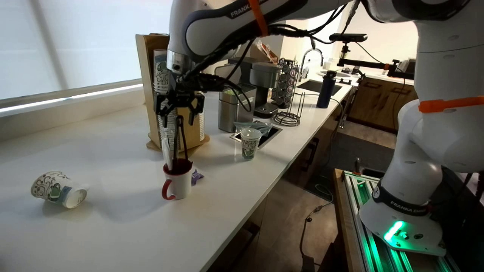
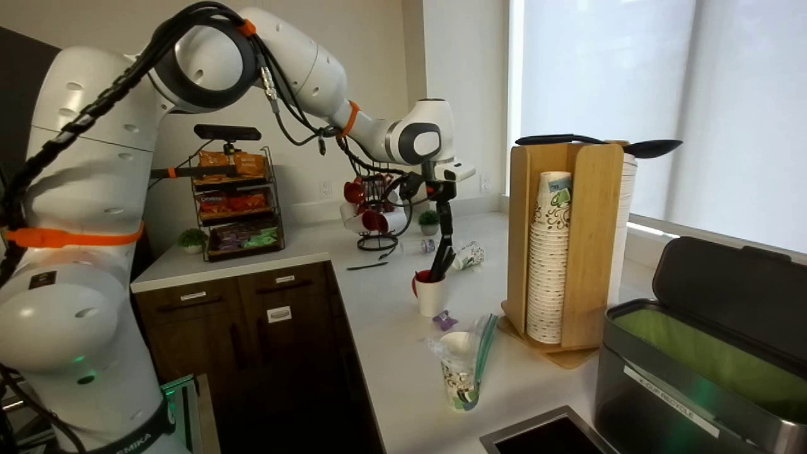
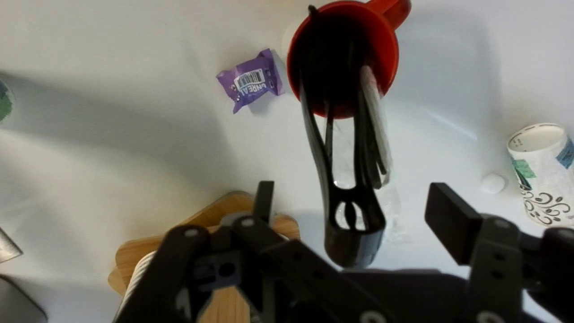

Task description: Remove the tongs from the cup, then move the paper towel roll to the left

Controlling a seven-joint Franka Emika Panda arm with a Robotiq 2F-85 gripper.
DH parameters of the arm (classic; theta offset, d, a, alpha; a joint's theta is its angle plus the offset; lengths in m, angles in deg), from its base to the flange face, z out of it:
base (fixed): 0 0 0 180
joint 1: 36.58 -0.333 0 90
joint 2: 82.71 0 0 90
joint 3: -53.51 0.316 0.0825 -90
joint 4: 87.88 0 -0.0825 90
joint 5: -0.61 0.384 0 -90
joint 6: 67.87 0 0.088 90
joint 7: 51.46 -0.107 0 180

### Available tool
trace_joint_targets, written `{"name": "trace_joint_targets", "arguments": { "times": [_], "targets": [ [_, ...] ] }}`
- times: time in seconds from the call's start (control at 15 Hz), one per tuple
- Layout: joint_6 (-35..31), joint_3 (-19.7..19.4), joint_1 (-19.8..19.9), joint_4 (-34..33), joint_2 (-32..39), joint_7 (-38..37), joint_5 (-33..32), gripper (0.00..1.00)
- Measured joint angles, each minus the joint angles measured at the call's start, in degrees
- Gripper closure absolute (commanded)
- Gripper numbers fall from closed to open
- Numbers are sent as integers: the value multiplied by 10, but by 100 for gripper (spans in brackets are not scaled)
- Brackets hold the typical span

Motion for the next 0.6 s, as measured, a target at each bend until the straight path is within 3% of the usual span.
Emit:
{"name": "trace_joint_targets", "arguments": {
  "times": [0.2, 0.27, 0.4, 0.6],
  "targets": [
    [0, -1, -5, -8, 12, 0, 0, 21],
    [0, -2, -8, -9, 14, 0, 0, 44],
    [0, -4, -11, -11, 18, 0, 0, 51],
    [0, -8, -16, -11, 21, 0, 0, 77]
  ]
}}
